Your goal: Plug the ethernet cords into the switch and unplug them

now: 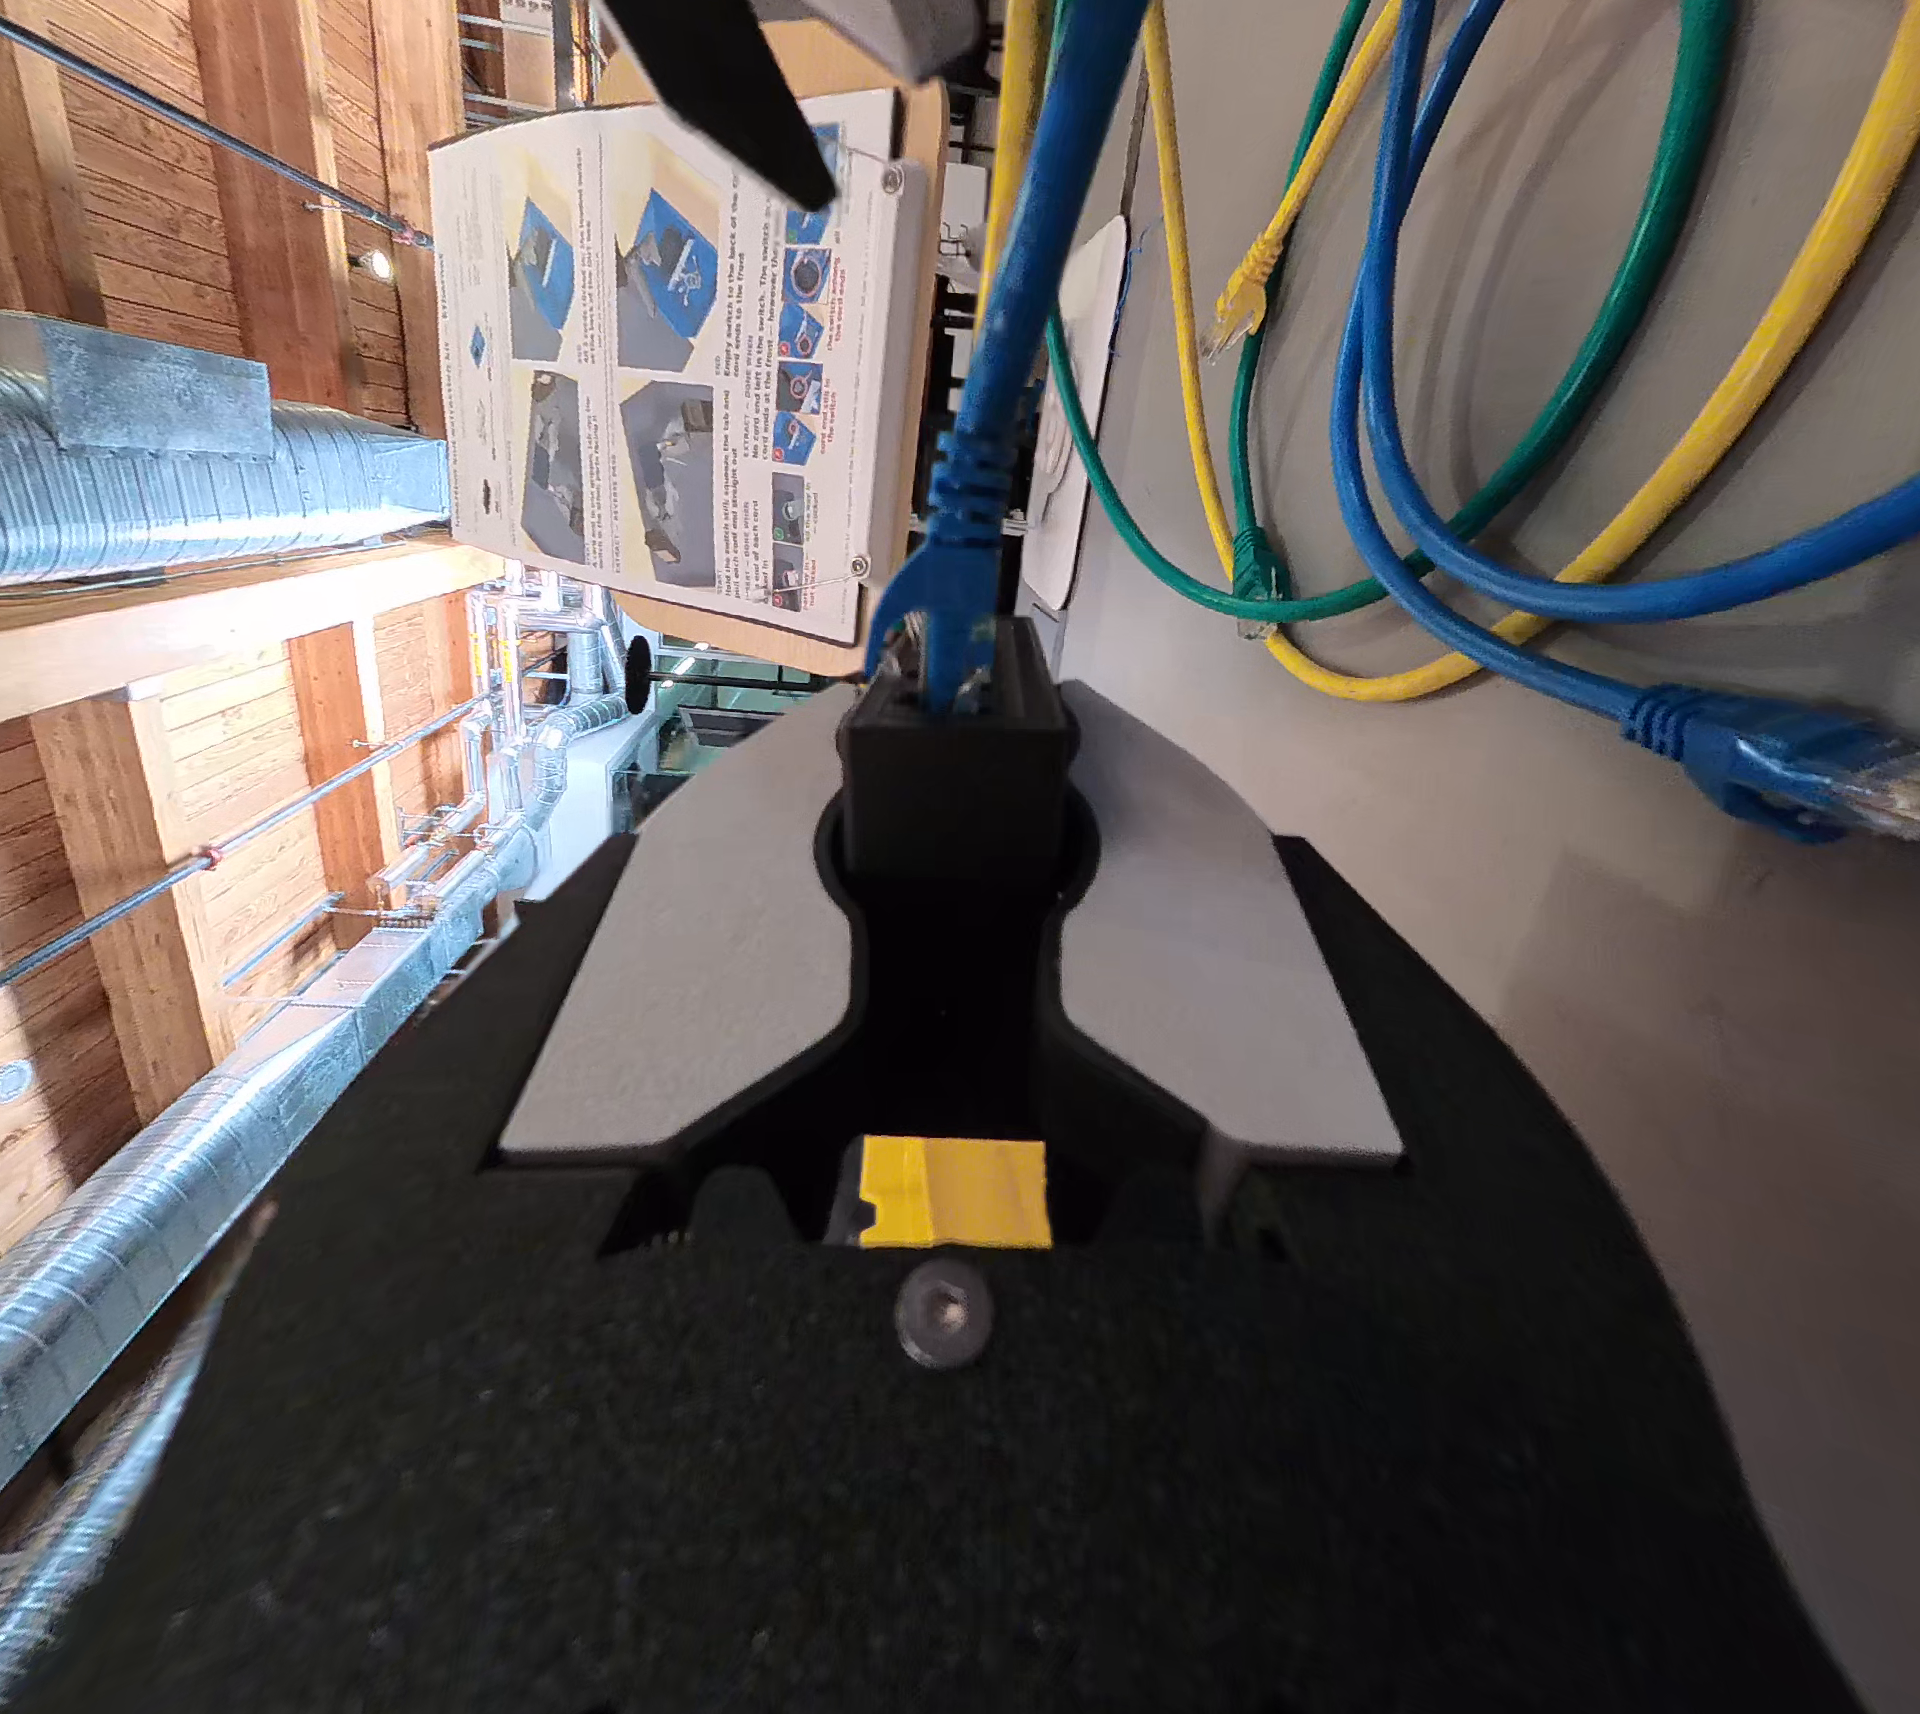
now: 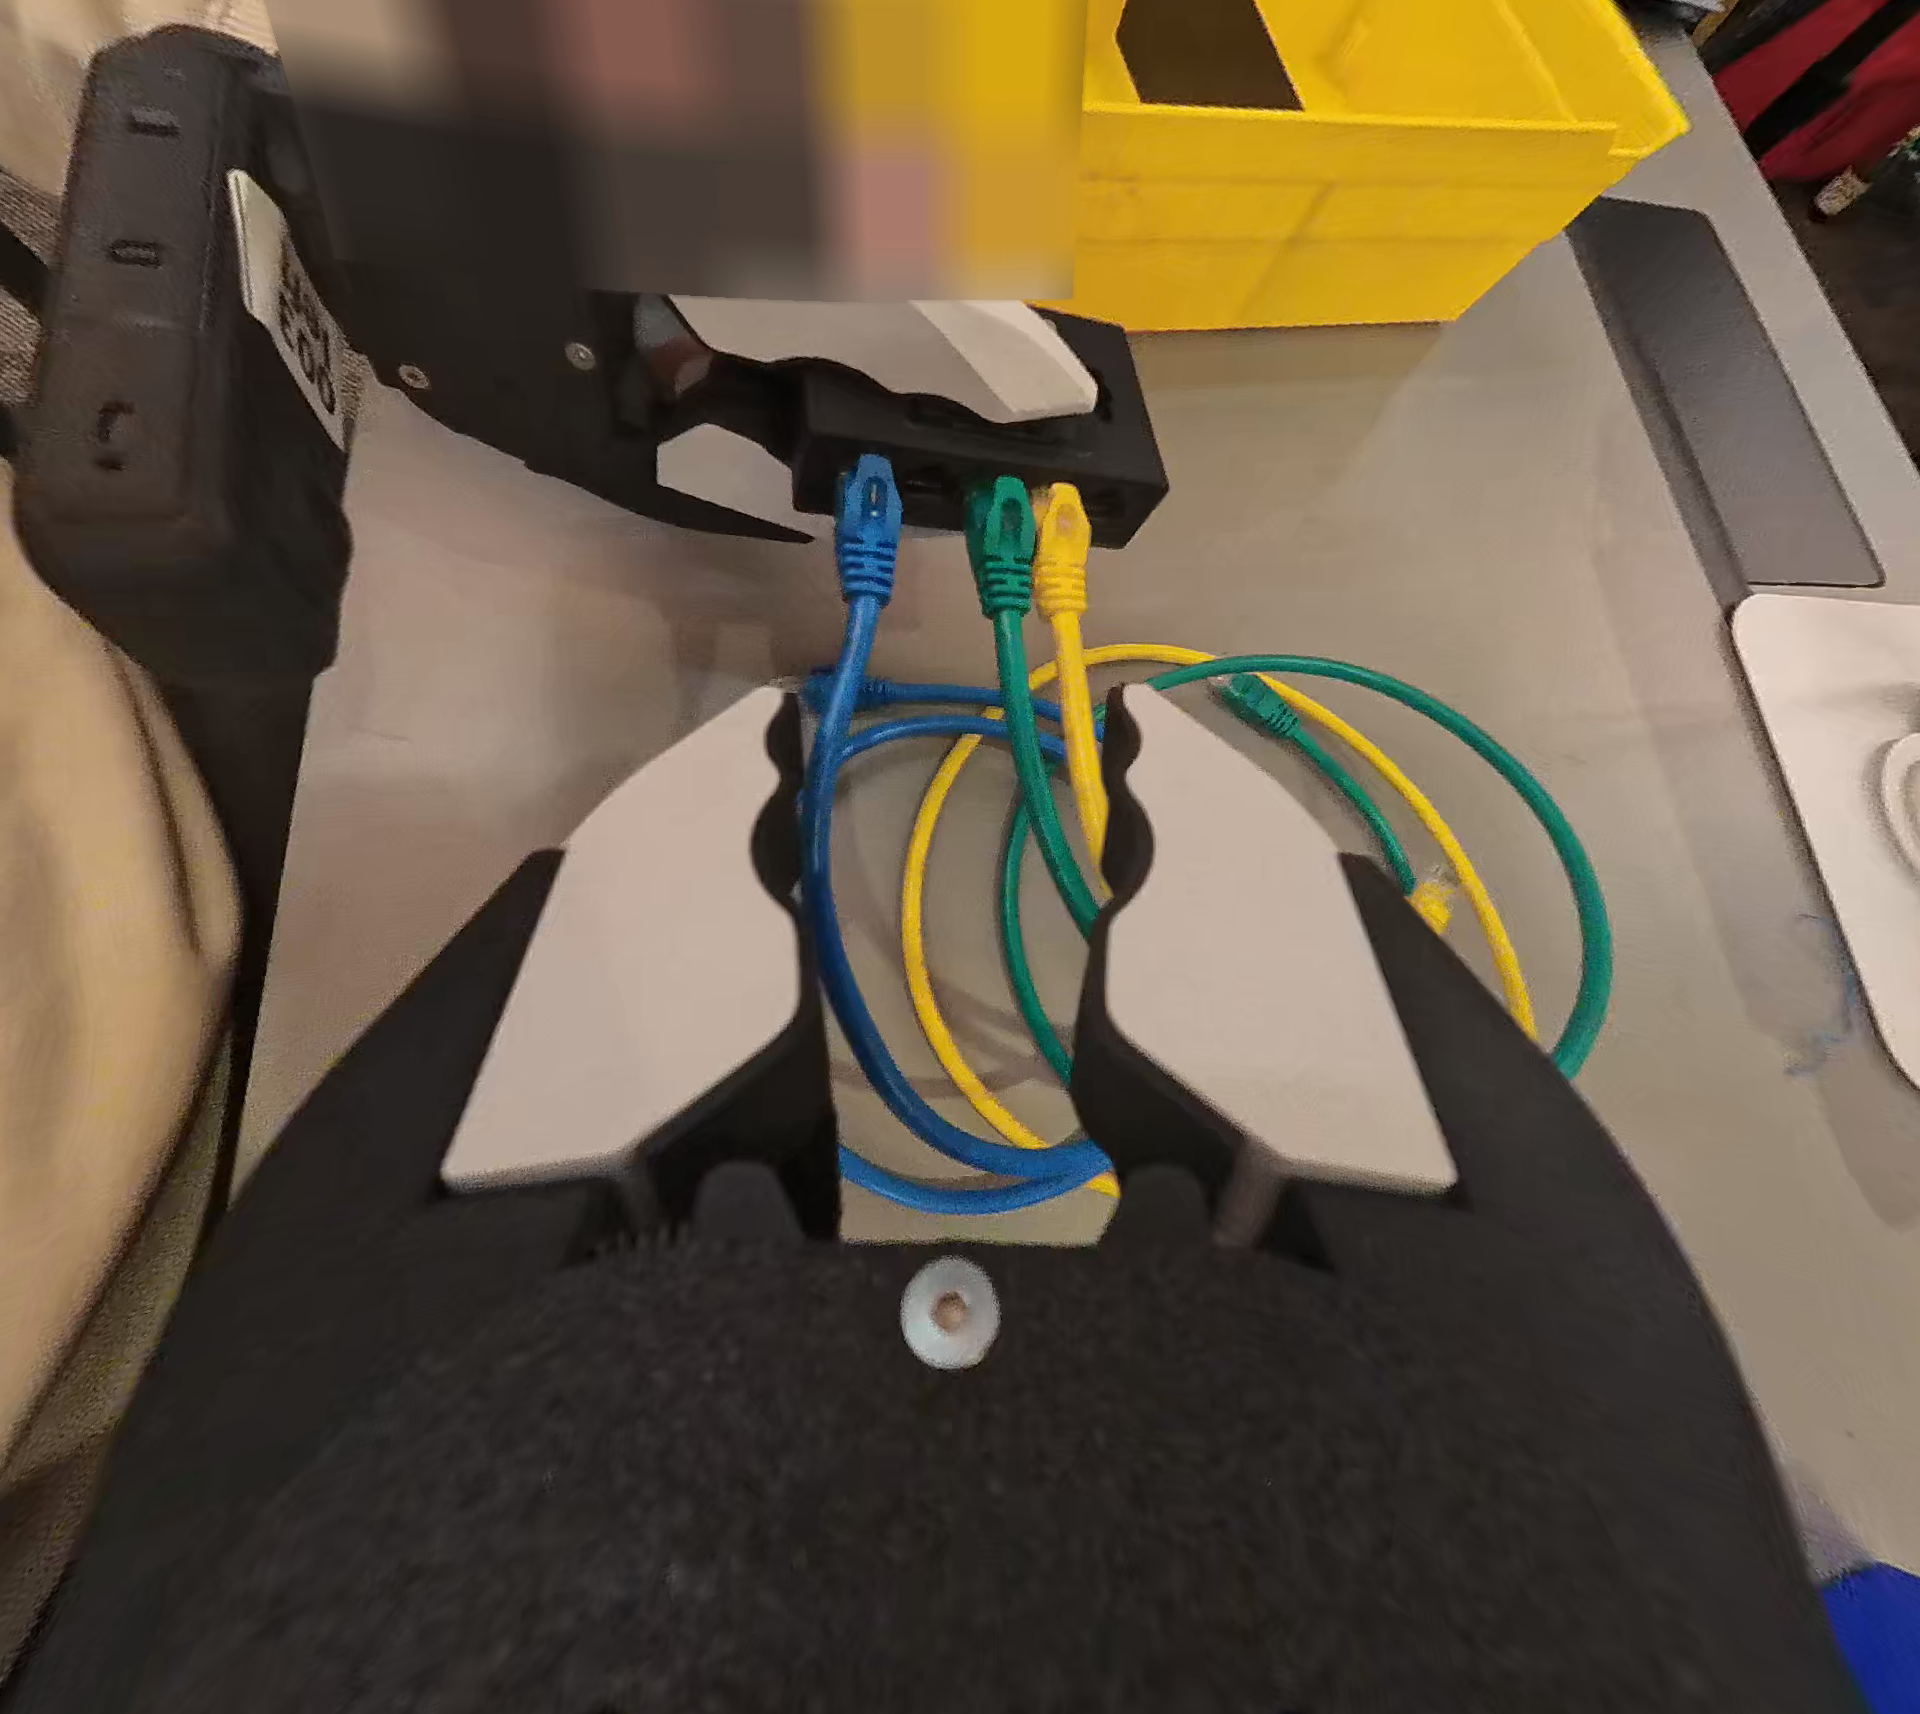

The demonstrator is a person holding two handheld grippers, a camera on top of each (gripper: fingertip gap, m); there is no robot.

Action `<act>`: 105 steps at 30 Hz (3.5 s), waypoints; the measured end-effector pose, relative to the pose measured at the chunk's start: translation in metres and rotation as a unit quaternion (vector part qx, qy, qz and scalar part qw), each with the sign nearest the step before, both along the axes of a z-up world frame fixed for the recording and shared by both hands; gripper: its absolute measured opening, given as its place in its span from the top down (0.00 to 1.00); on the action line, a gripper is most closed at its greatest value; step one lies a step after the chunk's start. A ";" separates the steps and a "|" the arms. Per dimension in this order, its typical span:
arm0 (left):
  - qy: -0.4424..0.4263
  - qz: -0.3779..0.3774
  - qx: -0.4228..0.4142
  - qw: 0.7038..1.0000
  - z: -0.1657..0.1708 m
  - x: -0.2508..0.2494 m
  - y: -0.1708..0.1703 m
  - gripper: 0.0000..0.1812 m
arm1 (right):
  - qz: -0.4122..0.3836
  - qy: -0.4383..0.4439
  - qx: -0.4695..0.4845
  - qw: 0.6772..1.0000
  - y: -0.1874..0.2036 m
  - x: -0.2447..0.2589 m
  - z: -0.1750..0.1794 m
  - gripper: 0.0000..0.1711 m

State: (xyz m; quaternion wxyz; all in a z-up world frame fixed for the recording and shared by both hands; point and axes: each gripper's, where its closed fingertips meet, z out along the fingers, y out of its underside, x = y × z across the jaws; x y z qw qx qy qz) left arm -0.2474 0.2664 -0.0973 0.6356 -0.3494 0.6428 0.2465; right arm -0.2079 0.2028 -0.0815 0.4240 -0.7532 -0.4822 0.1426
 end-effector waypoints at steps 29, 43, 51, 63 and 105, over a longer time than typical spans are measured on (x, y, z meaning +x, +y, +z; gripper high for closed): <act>-0.398 -0.250 -0.780 0.413 0.058 0.038 0.000 0.84 | -0.031 0.321 -0.139 0.936 0.005 -0.002 0.009 0.67; -0.358 -0.310 -0.752 0.458 0.059 0.053 -0.040 0.81 | -0.009 0.386 -0.127 0.914 0.016 -0.002 0.019 0.84; -0.375 -0.241 -0.675 0.588 0.052 -0.025 -0.018 0.84 | -0.063 0.250 -0.042 0.965 0.017 0.048 0.047 0.84; -0.329 -0.225 -0.697 0.597 0.029 -0.035 -0.056 0.86 | -0.171 0.072 0.080 0.979 0.059 0.214 0.193 0.84; -0.271 -0.215 -0.685 0.642 0.006 -0.017 -0.064 0.88 | -0.166 -0.066 -0.251 0.951 0.104 0.381 -0.076 0.83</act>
